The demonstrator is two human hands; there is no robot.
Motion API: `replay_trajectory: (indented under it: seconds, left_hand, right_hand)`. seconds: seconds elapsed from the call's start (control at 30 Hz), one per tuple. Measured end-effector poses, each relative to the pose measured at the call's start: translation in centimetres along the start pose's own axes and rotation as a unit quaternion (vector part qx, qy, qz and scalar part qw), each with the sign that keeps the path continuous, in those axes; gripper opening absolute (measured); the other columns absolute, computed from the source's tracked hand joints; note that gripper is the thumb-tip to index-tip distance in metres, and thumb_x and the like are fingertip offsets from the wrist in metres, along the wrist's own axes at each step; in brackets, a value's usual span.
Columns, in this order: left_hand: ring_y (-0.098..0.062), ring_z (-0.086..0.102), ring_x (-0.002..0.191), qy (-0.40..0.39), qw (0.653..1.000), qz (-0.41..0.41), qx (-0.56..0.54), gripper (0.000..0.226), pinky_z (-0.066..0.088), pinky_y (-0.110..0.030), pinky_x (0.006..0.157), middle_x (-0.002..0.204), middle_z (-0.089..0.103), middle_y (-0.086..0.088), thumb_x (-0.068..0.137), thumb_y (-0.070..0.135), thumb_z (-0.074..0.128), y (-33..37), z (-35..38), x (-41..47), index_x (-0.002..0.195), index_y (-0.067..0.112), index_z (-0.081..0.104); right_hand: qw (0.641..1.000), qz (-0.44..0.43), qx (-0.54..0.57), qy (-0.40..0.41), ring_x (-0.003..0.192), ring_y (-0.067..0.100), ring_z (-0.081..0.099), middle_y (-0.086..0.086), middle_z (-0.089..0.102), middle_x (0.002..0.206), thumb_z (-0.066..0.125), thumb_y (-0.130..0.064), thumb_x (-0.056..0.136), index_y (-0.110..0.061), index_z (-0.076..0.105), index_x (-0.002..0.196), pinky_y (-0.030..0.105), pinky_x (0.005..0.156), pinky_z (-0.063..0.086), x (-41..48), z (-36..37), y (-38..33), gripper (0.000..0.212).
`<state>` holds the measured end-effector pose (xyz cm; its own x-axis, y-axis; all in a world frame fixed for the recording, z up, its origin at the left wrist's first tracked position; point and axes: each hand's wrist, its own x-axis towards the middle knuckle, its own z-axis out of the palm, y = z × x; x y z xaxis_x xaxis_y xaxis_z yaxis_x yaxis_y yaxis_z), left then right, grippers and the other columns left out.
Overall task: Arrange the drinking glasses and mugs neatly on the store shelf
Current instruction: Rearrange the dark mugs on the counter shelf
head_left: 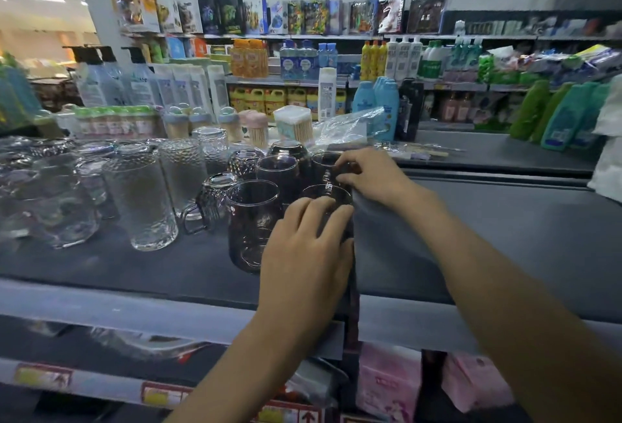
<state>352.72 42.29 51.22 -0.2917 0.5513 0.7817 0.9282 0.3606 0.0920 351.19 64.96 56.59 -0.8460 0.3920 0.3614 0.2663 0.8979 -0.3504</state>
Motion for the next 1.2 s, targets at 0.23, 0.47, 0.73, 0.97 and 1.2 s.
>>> replay_trajectory:
  seconds: [0.23,0.47,0.73,0.97,1.2]
  left_hand:
    - [-0.033,0.056,0.128,0.038,0.999,-0.009,-0.018,0.036,0.051,-0.045,0.098,0.131,0.065,-0.007,0.094,0.017,0.067,-0.6,2.1,-0.8,0.130,0.013,0.068]
    - [-0.033,0.054,0.131,0.040,0.999,-0.006,-0.029,0.041,0.050,-0.046,0.103,0.135,0.063,-0.010,0.092,0.011,0.063,-0.5,2.0,-1.2,0.133,0.011,0.065]
    - [-0.034,0.056,0.131,0.081,0.996,-0.016,-0.032,0.043,0.048,-0.043,0.110,0.137,0.062,-0.016,0.092,0.004,0.061,-0.2,2.4,-1.5,0.134,0.002,0.064]
    - [-0.031,0.064,0.110,0.152,0.983,-0.044,-0.090,0.026,0.054,-0.040,0.090,0.118,0.068,-0.012,0.091,0.003,0.067,-0.3,1.7,-2.1,0.116,0.005,0.074]
    - [-0.012,0.055,0.075,0.196,0.938,-0.091,-0.272,0.010,0.043,-0.019,0.069,0.089,0.061,0.001,0.096,0.007,0.059,-0.6,-0.6,-2.7,0.096,0.005,0.069]
  right_hand:
    - [0.999,-0.015,-0.027,0.015,0.104,0.024,0.061,0.003,0.070,0.108,0.072,-0.025,0.094,-0.021,0.070,0.108,0.032,0.084,0.042,-0.1,0.5,0.5,0.014]
    - [0.999,-0.016,-0.037,0.011,0.107,0.026,0.062,0.005,0.071,0.113,0.071,-0.025,0.094,-0.021,0.069,0.111,0.039,0.092,0.047,-0.2,0.4,0.6,0.017]
    - [0.999,-0.007,-0.028,0.014,0.109,0.024,0.063,0.005,0.073,0.115,0.070,-0.028,0.096,-0.020,0.071,0.114,0.031,0.089,0.043,-0.3,0.2,0.3,0.019]
    - [0.999,0.036,-0.004,0.002,0.095,0.017,0.060,0.004,0.069,0.110,0.078,-0.018,0.090,-0.020,0.061,0.129,0.030,0.086,0.045,-1.5,-2.3,-1.0,0.043]
    - [0.999,-0.010,0.046,-0.007,0.097,0.015,0.068,-0.002,0.073,0.108,0.067,-0.006,0.090,-0.025,0.072,0.114,0.037,0.093,0.057,-6.6,-5.1,-4.7,0.032]
